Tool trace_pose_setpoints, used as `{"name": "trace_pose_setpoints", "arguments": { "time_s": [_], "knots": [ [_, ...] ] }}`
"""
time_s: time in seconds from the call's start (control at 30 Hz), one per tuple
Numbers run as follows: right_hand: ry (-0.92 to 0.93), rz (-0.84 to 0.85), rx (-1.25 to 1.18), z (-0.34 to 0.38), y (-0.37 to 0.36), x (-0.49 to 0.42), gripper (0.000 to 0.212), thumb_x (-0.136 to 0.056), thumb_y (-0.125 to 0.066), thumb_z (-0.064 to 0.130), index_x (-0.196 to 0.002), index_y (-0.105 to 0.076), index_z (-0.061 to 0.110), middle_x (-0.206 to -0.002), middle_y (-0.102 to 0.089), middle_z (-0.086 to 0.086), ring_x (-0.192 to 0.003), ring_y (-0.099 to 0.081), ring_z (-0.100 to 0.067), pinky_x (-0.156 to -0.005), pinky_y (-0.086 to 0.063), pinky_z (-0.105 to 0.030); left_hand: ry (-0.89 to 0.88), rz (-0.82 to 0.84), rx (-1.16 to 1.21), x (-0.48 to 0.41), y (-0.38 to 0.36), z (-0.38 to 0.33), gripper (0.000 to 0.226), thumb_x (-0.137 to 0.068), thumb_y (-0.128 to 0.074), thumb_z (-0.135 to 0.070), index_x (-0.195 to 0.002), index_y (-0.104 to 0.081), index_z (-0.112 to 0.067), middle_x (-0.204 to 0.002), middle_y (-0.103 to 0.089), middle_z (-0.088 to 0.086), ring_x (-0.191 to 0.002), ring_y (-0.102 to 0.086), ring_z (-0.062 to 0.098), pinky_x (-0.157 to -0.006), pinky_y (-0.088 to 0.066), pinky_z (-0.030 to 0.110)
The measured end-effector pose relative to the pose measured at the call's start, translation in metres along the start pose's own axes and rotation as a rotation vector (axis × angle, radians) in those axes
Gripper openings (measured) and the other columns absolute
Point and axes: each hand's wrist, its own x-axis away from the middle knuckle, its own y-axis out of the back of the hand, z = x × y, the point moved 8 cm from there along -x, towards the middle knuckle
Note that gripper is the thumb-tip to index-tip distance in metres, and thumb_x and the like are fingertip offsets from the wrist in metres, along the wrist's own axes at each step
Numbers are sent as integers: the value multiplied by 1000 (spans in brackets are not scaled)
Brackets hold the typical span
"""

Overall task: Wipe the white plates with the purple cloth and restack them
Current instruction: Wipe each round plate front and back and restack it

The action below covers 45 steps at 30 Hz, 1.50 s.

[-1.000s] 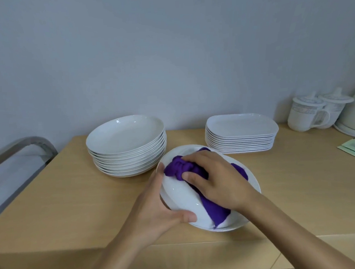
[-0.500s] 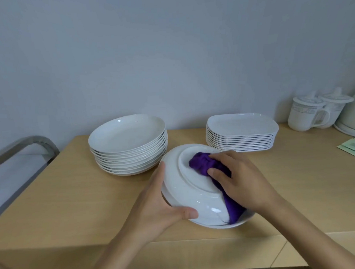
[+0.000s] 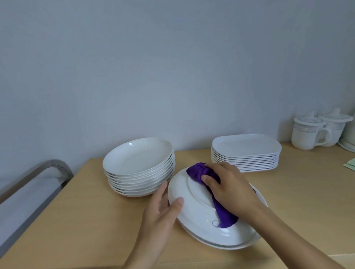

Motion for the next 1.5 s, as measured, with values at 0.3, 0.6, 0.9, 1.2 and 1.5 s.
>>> {"name": "trace_pose_setpoints", "arguments": {
  "time_s": [0.3,0.6,0.9,1.2,1.5],
  "knots": [
    [-57,-27,-95,-9,26,14,28,-94,-52,34,-120,-60,28,-107,-57,8,-105,-51,-14,-80,-34,-23,341,18,514,19,-42,1,31,-95,-53,-9,-124,-61,-6,-110,-74,14,-93,-73,25,-71,-58,36],
    [-73,-132,-163,-18,49,23,14,-96,-48,29,-87,-57,35,-87,-61,16,-78,-55,0,-60,-35,-17,-51,-44,437,18,-9,-83,42,-83,-58,-16,-124,-63,-14,-115,-73,6,-107,-69,21,-87,-53,39],
    [-134,102,32,-32,2,25,17,-94,-47,34,-94,-63,29,-84,-64,10,-78,-57,-8,-73,-48,-29,-516,-136,-555,-13,28,-167,23,-84,-50,-42,-103,-58,-32,-94,-68,-1,-90,-64,16,-81,-50,38],
    [-131,225,116,-35,-20,31,23,-93,-45,41,-97,-63,28,-89,-64,11,-87,-57,-10,-81,-47,-31,-576,-91,-1345,-41,19,-143,29,-103,-43,-30,-130,-47,-22,-63,-43,-7,-79,-52,37,-71,-39,38],
    [-141,236,143,-33,-21,33,34,-95,-42,45,-127,-53,37,-120,-56,17,-111,-49,-6,-100,-38,-28,-520,-63,-1661,-64,28,-103,26,-104,-35,-27,-126,-47,-26,-91,-69,2,-85,-61,34,-63,-31,33]
  ]
}}
